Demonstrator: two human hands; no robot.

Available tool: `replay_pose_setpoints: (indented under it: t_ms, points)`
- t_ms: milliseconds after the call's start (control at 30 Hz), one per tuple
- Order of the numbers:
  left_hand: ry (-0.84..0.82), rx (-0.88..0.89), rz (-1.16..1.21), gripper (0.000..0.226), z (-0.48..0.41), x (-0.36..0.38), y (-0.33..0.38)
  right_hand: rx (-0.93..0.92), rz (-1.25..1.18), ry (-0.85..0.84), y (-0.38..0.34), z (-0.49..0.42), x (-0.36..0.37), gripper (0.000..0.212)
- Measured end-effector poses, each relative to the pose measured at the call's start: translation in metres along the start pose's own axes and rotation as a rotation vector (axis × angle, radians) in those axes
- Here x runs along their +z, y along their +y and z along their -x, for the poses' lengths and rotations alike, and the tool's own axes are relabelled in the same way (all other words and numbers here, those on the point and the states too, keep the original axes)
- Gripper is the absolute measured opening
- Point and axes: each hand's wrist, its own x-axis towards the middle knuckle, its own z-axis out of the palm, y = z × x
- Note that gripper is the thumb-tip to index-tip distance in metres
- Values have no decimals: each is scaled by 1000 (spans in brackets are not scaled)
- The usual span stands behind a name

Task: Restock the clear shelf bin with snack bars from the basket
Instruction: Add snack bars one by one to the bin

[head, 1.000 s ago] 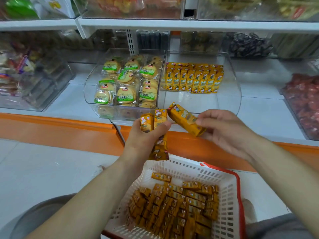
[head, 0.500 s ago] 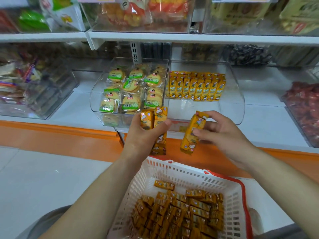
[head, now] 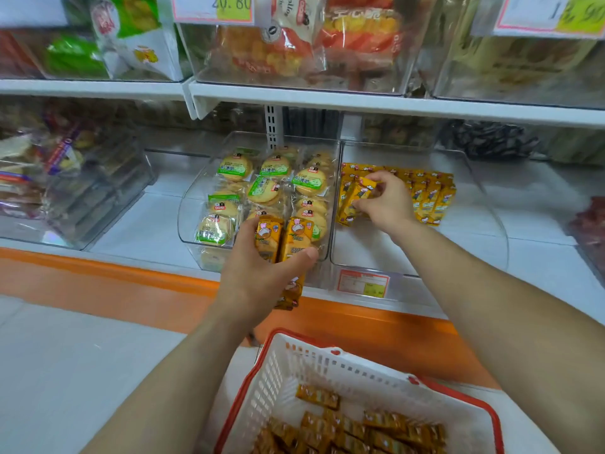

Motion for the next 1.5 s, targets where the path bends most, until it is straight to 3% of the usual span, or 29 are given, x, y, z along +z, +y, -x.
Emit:
replay_pose_setpoints:
  t_ms: [267, 467, 667, 800, 933, 1000, 1167, 1333, 1433, 1500]
  points:
    - [5, -13, 12, 63, -9, 6, -8, -24, 225, -14, 26, -37, 40, 42]
    - [14, -26, -2, 73, -10, 9, -9, 124, 97, -32, 32, -36, 36, 31]
    - [22, -82, 47, 55, -7, 16, -3, 139, 215, -186, 3, -18, 6, 33]
    - [0, -128, 118, 43, 1, 22, 3, 26, 109, -215, -35, 39, -37, 22]
    - [-66, -198, 206, 49, 14, 39, 8, 103, -206, -498, -53, 122, -69, 13]
    - [-82, -212, 232, 56, 21, 49, 10, 134, -365, -590, -54, 151, -73, 27]
    - [-80, -222, 249, 62, 28, 57, 13, 158, -441, -628, -48, 164, -76, 47]
    - [-97, -218, 264, 53, 27, 56, 14, 68, -325, -590, -45, 163, -69, 77]
    - [-73, -343, 320, 57, 23, 55, 11, 152, -442, -579, -40, 160, -64, 61]
    - [-65, -381, 366, 44, 21, 54, 10, 221, -523, -569, -38, 156, -63, 46]
